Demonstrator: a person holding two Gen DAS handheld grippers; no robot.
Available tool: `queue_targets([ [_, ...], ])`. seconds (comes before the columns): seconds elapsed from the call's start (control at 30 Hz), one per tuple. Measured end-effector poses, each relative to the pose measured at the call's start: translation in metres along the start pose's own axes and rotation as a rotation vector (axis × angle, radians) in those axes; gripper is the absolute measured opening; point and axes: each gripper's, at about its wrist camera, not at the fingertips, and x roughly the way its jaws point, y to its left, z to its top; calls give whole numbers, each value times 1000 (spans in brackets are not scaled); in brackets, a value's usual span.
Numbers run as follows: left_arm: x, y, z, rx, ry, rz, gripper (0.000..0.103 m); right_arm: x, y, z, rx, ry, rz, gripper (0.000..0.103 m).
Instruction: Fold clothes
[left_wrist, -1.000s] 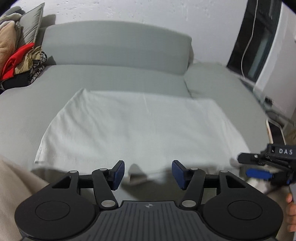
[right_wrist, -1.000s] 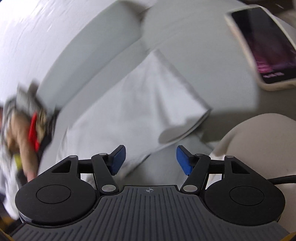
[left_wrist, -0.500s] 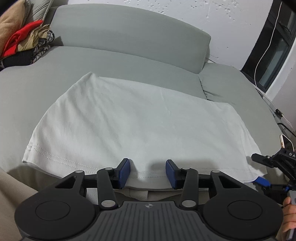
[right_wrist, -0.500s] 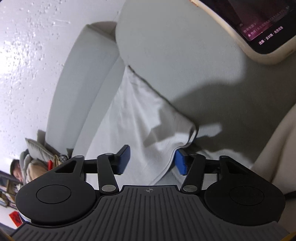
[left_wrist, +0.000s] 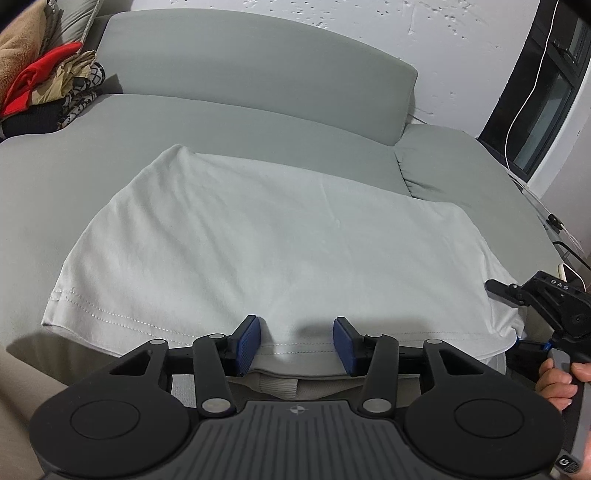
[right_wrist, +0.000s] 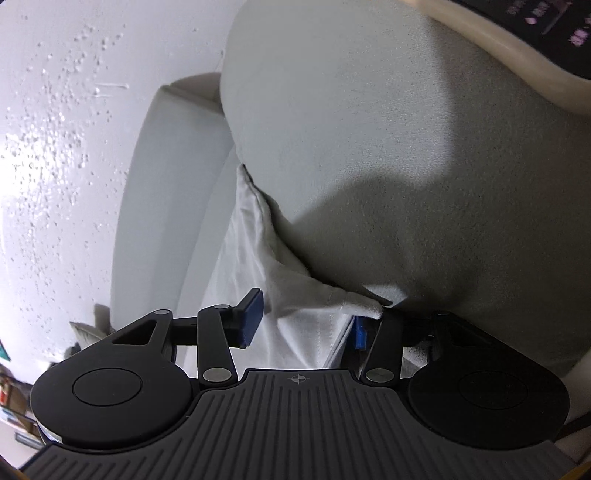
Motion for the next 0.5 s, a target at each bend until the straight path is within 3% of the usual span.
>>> queue_targets([
  [0.03, 0, 0, 0, 2, -1, 0, 45, 2, 1, 0, -6, -2, -3, 44],
  [0.1, 0, -1, -1, 6, -1, 0, 45, 6, 8, 0, -35, 7, 20, 25],
  [0.17, -1, 0, -1, 2, 0, -4, 45, 12, 15, -1, -76, 38, 35, 21],
  [0.23, -1, 1, 0, -6, 3, -10, 45, 19, 21, 1, -124, 39, -15, 20],
  [0.27, -1, 2, 0, -8, 3, -13, 46, 20, 20, 2, -104, 35, -25, 12],
  [0.37, -1, 3, -1, -2, 5, -18, 47, 17, 21, 5, -35, 19, -44, 7],
  [0.5, -1, 5, 2, 0, 21, -32, 46, 9, 53, 4, -157, -18, -140, 6],
])
